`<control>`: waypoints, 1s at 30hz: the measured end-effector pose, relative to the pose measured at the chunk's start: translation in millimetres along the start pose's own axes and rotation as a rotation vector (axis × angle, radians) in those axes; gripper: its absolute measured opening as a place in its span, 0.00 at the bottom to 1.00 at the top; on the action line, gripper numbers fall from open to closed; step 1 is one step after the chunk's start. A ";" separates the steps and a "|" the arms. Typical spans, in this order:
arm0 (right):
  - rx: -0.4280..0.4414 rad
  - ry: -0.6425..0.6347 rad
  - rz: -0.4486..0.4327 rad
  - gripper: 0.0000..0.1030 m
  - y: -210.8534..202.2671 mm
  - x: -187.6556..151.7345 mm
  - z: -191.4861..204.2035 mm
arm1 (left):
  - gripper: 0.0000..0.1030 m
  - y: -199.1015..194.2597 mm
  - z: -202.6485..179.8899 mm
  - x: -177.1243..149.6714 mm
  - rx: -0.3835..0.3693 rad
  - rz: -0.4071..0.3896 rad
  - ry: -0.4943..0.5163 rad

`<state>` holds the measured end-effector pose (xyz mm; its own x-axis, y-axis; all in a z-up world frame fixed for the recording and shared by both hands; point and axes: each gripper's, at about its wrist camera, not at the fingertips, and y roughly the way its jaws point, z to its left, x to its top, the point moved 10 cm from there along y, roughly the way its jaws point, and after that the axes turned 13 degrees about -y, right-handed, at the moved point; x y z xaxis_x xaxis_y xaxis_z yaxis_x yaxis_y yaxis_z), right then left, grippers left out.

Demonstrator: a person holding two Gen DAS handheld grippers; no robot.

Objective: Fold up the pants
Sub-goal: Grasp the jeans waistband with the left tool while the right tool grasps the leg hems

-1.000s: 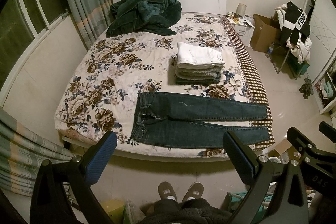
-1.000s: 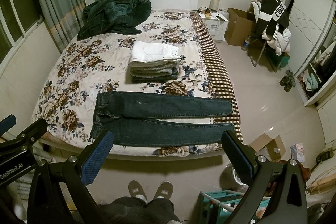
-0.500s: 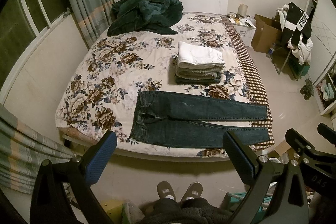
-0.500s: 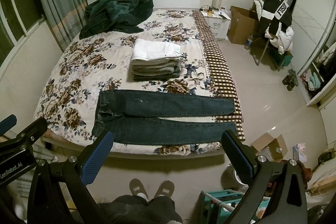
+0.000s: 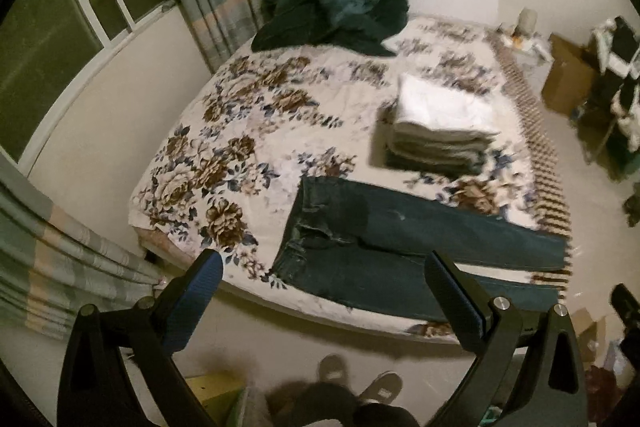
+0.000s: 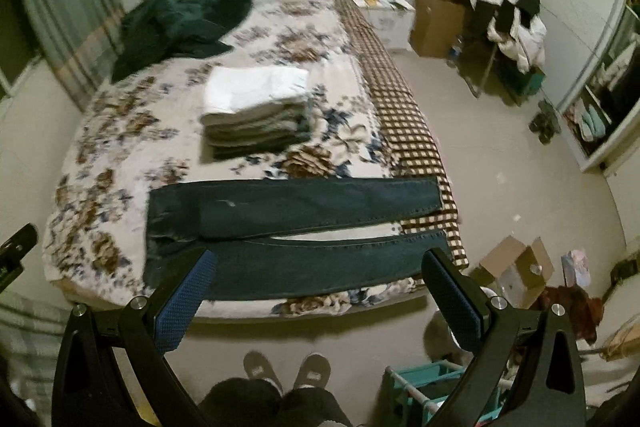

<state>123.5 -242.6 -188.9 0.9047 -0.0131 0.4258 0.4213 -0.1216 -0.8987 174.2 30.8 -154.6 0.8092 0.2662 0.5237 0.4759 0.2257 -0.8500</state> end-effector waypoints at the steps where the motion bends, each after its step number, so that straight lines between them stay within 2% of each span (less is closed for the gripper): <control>1: 0.000 0.009 0.013 1.00 16.2 4.8 -3.4 | 1.00 11.5 -4.4 -1.9 0.012 0.009 0.006; 8: -0.059 0.053 0.113 1.00 147.4 40.1 -34.1 | 1.00 113.6 -36.0 12.2 0.083 0.091 0.052; 13: -0.086 0.133 0.217 1.00 257.4 65.4 -51.0 | 1.00 204.7 -61.9 26.9 0.093 0.206 0.059; 17: -0.088 0.211 0.308 1.00 344.6 76.1 -61.8 | 1.00 274.6 -74.3 31.6 0.101 0.313 0.022; 23: -0.091 0.381 0.425 1.00 457.3 63.4 -85.5 | 1.00 400.0 -78.7 35.7 0.132 0.488 -0.126; 26: -0.094 0.496 0.478 1.00 503.6 46.4 -106.3 | 1.00 467.5 -66.3 33.7 0.162 0.587 -0.271; 30: -0.104 0.638 0.527 1.00 558.1 22.9 -135.6 | 1.00 539.2 -53.9 26.5 0.204 0.662 -0.410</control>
<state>370.7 -445.4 -666.5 0.7590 -0.6496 -0.0425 -0.0837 -0.0325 -0.9960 470.8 109.1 -602.1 0.6919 0.7183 -0.0731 -0.1630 0.0568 -0.9850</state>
